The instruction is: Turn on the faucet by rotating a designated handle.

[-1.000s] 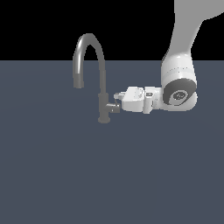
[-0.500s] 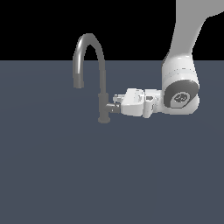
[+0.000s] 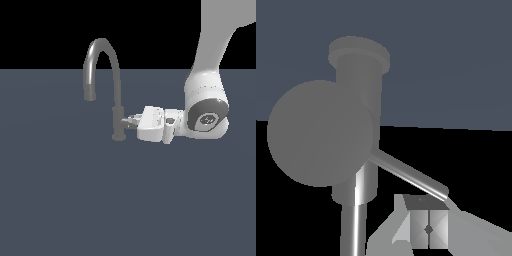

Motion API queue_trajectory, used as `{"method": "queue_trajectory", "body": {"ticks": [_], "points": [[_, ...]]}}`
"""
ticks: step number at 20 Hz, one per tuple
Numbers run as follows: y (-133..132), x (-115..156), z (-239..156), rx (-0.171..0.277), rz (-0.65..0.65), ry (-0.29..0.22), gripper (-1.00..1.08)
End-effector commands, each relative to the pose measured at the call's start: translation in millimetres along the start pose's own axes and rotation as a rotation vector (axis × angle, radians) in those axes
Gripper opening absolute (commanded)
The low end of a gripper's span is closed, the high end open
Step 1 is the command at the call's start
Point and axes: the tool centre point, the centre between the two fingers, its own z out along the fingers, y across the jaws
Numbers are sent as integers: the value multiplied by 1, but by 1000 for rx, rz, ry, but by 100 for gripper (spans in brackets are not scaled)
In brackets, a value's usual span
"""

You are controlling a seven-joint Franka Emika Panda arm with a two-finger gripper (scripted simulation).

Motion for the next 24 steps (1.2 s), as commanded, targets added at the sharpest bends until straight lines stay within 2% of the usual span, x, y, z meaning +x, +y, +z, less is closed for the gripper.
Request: {"method": "queue_trajectory", "body": {"ticks": [1, 2, 11, 12, 13, 24], "points": [[16, 26, 0, -1, 38, 7, -100], [2, 4, 0, 0, 2, 0, -100], [17, 60, 0, -1, 39, 7, -100], [17, 60, 0, -1, 39, 7, -100], [4, 35, 0, -2, -2, -4, -100], [2, 85, 0, -1, 36, 6, -100]]}}
